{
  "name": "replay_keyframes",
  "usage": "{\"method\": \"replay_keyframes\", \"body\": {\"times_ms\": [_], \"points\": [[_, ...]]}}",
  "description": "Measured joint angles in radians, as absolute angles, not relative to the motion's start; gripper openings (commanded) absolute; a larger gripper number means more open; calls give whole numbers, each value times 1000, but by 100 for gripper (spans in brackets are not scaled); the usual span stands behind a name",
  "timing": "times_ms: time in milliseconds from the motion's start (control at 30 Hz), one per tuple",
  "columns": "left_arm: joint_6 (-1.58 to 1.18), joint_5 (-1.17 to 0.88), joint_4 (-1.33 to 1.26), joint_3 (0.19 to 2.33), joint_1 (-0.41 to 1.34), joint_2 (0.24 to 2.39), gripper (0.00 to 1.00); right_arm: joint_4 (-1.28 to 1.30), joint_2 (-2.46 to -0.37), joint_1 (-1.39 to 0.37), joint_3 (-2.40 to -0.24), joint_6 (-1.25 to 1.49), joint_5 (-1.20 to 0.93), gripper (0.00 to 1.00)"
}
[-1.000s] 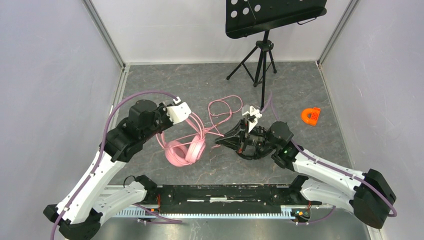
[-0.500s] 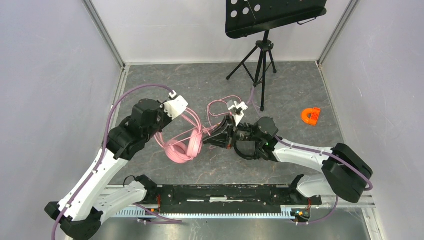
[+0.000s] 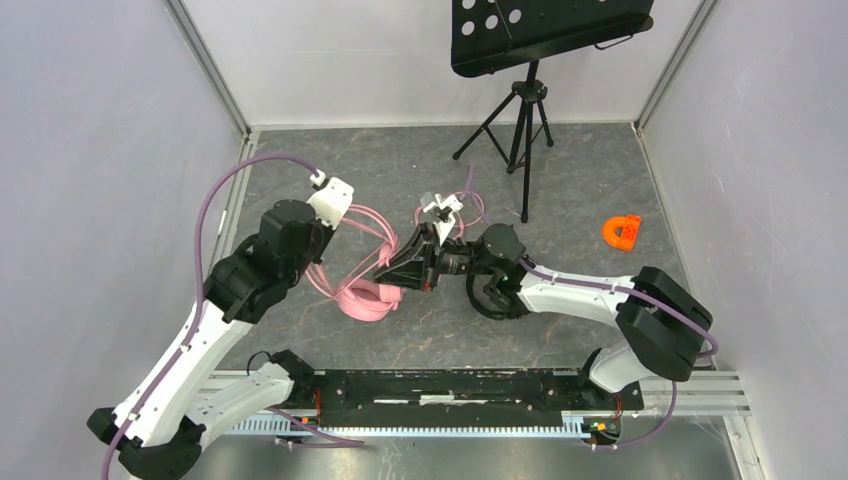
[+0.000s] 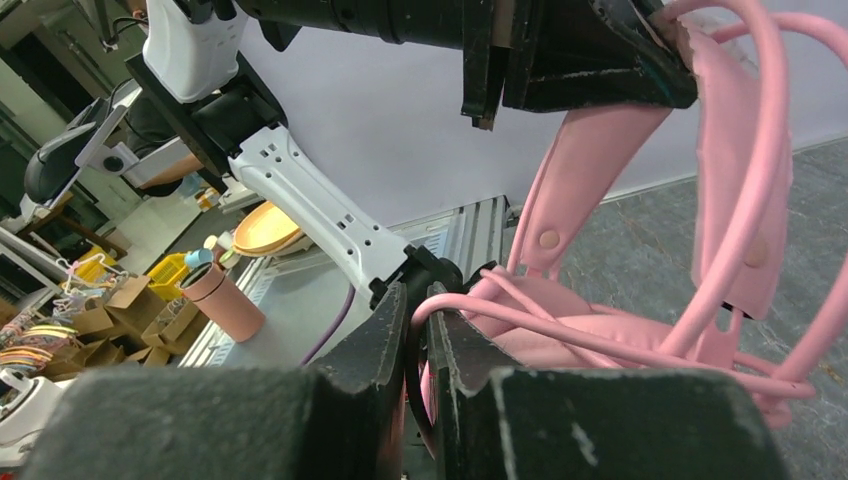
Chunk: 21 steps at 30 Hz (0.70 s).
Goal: Wrap the headphones
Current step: Wrap the headphones cable around the headphones.
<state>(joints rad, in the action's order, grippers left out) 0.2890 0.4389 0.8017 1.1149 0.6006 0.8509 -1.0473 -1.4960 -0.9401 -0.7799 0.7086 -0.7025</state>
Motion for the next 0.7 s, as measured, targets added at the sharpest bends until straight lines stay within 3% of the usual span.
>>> {"method": "replay_keyframes", "body": {"times_ms": [700], "points": [[-73,655,874,1137,597,866,2,-792,-1508,-1051,-898,528,-556,16]]}}
